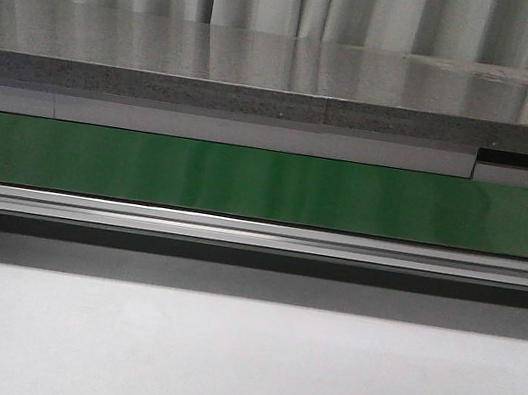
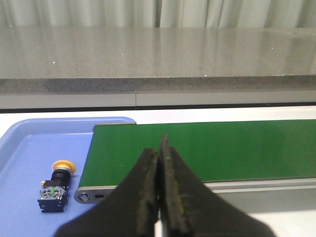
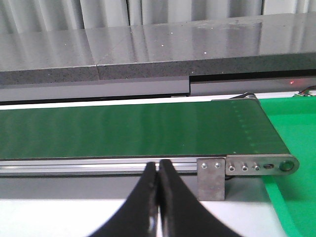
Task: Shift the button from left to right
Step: 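Move the left gripper toward the blue tray beside the belt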
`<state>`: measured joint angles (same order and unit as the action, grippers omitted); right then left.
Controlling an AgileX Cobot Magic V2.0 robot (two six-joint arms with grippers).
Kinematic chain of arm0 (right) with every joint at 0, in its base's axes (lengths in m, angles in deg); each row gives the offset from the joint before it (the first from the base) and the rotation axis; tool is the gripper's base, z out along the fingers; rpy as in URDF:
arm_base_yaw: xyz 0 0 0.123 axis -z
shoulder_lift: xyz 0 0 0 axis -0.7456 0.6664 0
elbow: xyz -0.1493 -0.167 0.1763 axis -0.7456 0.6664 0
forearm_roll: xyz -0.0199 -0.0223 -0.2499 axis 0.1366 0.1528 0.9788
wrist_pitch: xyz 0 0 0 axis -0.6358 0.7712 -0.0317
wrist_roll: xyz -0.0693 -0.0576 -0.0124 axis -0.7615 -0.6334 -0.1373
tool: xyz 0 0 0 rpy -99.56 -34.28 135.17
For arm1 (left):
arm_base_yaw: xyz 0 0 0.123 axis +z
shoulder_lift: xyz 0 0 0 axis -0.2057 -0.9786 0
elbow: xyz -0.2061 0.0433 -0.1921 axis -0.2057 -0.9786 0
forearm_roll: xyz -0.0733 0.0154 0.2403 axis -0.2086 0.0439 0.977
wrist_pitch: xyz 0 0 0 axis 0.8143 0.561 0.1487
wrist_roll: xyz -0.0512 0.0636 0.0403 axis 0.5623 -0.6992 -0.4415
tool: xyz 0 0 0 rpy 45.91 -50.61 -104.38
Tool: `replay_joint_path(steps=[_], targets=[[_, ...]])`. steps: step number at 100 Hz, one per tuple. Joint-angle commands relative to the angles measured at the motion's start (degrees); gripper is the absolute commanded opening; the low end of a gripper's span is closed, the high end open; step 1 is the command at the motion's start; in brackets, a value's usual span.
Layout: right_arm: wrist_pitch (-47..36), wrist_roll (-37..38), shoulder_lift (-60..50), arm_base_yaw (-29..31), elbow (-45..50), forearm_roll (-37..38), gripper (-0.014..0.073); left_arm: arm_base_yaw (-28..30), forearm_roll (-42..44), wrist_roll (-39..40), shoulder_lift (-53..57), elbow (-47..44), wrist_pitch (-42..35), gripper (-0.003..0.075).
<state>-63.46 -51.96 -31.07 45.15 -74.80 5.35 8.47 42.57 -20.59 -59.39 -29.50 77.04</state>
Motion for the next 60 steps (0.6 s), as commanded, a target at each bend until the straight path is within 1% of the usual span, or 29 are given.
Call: replay_joint_path(steps=[1,33,53,60], targets=[[-4.7,0.0,-1.2,-0.1,-0.9,0.5,-0.0068,-0.5,-0.3,0.5,-5.4,6.3,-0.8,-0.0020],[-4.7,0.0,-1.2,-0.1,-0.9,0.5,-0.0068,-0.5,0.8,0.5,-21.9,19.7,11.0,-0.0020],[-4.7,0.0,-1.2,-0.1,-0.9,0.5,-0.0068,-0.5,0.6,0.5,-28.8,23.2,16.2,-0.0020],[-4.7,0.0,-1.2,-0.1,-0.9,0.5,-0.0068,-0.5,0.3,0.5,-30.3,23.2,16.7,-0.0020]])
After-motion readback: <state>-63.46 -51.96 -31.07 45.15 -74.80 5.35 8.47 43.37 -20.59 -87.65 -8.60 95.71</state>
